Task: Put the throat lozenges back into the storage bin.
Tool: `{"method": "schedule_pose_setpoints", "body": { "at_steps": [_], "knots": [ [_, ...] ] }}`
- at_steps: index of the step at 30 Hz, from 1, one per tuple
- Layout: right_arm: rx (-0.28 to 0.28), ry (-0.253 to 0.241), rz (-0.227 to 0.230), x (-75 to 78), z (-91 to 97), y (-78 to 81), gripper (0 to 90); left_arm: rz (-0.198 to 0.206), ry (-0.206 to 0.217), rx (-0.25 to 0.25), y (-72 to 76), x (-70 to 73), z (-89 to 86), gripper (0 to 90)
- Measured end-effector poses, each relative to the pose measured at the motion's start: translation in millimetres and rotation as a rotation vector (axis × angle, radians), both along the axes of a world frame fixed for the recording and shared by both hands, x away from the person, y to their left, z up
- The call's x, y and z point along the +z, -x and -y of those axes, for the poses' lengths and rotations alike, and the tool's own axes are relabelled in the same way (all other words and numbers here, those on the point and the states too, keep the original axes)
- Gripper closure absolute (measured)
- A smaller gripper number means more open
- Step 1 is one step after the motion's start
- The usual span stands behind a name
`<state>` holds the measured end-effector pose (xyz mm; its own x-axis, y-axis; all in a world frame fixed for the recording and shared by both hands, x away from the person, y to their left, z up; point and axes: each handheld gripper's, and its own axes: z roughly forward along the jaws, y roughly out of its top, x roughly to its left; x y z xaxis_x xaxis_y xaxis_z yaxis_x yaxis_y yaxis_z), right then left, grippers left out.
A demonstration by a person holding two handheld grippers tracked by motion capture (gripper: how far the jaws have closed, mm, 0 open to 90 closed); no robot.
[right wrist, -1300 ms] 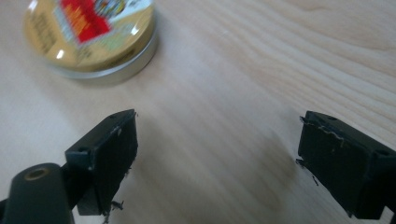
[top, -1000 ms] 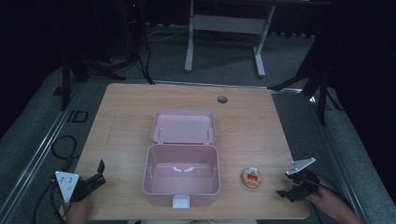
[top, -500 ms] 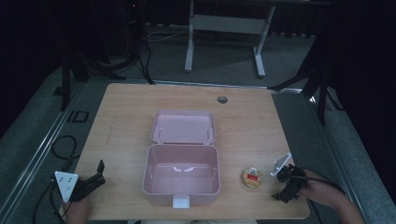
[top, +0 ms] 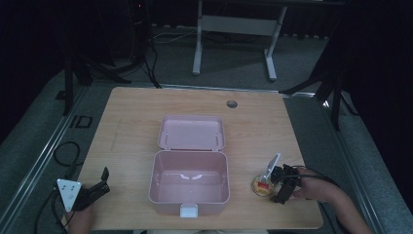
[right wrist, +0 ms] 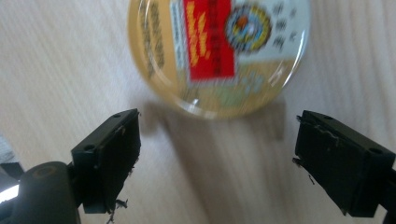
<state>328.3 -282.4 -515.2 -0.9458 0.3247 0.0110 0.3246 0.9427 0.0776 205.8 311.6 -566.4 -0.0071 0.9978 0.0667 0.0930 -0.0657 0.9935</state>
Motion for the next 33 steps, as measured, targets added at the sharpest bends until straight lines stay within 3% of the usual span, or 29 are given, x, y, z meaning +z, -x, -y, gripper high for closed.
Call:
{"method": "schedule_pose_setpoints", "body": {
  "at_steps": [13, 24, 25, 27, 33],
  "knots": [
    [0.076, 0.022, -0.038, -5.6, -33.9, -13.1, 16.6, 0.0, 0.0, -0.009, -0.1, 0.0, -0.3, 0.4],
    [0.1, 0.054, -0.052, -6.3, -44.6, -16.1, 19.5, 0.0, 0.002, -0.014, 0.0, 0.0, -0.6, 0.4],
    [0.081, 0.067, -0.065, -6.0, -45.6, -17.0, 19.6, 0.001, 0.0, -0.013, -0.1, 0.0, -0.4, 0.4],
    [0.093, 0.079, -0.064, -5.1, -47.1, -16.2, 19.6, 0.001, -0.002, -0.013, -0.1, 0.0, -0.2, 0.4],
    [0.114, 0.07, -0.053, 6.8, -52.9, -13.8, 19.7, 0.0, 0.002, -0.012, 0.0, 0.0, -0.6, 0.4]
  ]
}}
